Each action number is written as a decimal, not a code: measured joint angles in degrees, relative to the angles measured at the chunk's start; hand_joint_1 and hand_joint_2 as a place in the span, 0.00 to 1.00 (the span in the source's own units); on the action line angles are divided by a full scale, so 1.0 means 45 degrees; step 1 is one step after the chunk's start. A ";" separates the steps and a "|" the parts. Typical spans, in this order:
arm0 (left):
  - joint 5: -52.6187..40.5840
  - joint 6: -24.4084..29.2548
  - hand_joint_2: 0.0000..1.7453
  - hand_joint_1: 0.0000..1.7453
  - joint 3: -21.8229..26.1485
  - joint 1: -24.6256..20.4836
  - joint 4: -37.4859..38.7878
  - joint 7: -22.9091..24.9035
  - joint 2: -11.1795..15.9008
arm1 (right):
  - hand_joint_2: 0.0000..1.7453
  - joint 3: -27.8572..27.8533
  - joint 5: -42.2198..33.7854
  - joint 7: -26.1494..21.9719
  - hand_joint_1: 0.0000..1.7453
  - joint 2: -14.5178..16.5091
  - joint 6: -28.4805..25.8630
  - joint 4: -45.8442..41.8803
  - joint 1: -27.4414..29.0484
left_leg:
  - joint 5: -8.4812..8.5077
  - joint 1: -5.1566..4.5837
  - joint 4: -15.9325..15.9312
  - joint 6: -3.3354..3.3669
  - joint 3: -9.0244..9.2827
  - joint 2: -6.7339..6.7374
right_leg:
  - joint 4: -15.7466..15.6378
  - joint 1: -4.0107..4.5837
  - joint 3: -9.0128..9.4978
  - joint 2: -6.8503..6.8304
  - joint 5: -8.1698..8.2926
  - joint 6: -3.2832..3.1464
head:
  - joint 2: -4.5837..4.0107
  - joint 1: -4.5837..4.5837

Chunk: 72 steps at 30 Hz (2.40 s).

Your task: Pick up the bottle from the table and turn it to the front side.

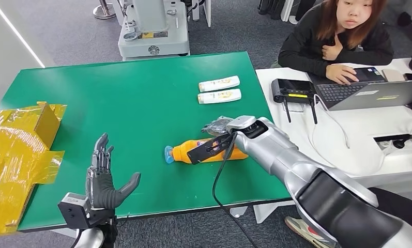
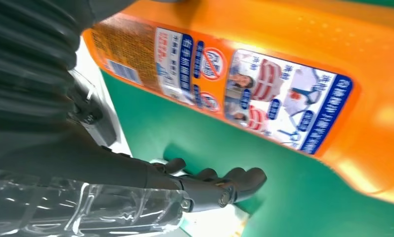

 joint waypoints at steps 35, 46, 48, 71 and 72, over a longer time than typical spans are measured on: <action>-0.0286 -0.0565 1.00 0.00 0.0347 0.0332 -0.0069 0.0488 -0.0239 | 1.00 0.1067 -0.0897 0.0900 0.99 -0.0850 -0.2426 0.0307 0.1050 | -0.0005 0.0002 0.0006 0.0004 0.0031 0.0014 | -0.0008 0.0000 0.0030 0.0014 0.0000 0.0006 | 0.0000 -0.0001; -0.0844 -0.0558 1.00 0.00 0.0593 0.1027 -0.0335 0.0431 -0.0249 | 1.00 -0.0995 -0.5259 -0.1907 1.00 -0.1304 -0.4939 -0.1081 0.3172 | -0.0025 0.0007 0.0008 0.0014 0.0047 0.0022 | -0.0016 0.0005 0.0045 0.0022 -0.0004 0.0007 | 0.0000 -0.0001; -0.0981 -0.0403 1.00 0.00 0.0637 0.1178 -0.0431 0.0385 -0.0251 | 1.00 -0.1787 -0.6281 -0.2607 1.00 -0.1303 -0.5405 -0.1867 0.4145 | -0.0033 0.0010 0.0007 0.0011 0.0043 0.0009 | -0.0015 0.0008 0.0047 0.0006 -0.0014 0.0004 | 0.0000 -0.0001; 0.2032 -0.5120 1.00 0.00 0.0538 0.0126 -0.0226 0.3360 0.0412 | 1.00 -0.5444 -0.9093 -0.3891 1.00 -0.0403 -0.7837 -0.9607 1.0666 | -0.0048 0.0012 0.0004 -0.0007 -0.0017 -0.0012 | -0.0009 0.0011 -0.0006 -0.0017 -0.0043 -0.0016 | 0.0000 0.0000; 0.2365 -0.5547 1.00 0.00 0.0493 -0.0124 -0.0108 0.3569 0.0466 | 1.00 -0.5461 -0.9095 -0.3926 1.00 -0.0374 -0.7790 -0.9566 1.0593 | -0.0046 0.0012 0.0004 -0.0007 -0.0017 -0.0011 | -0.0008 0.0011 -0.0006 -0.0016 -0.0039 -0.0017 | 0.0000 0.0000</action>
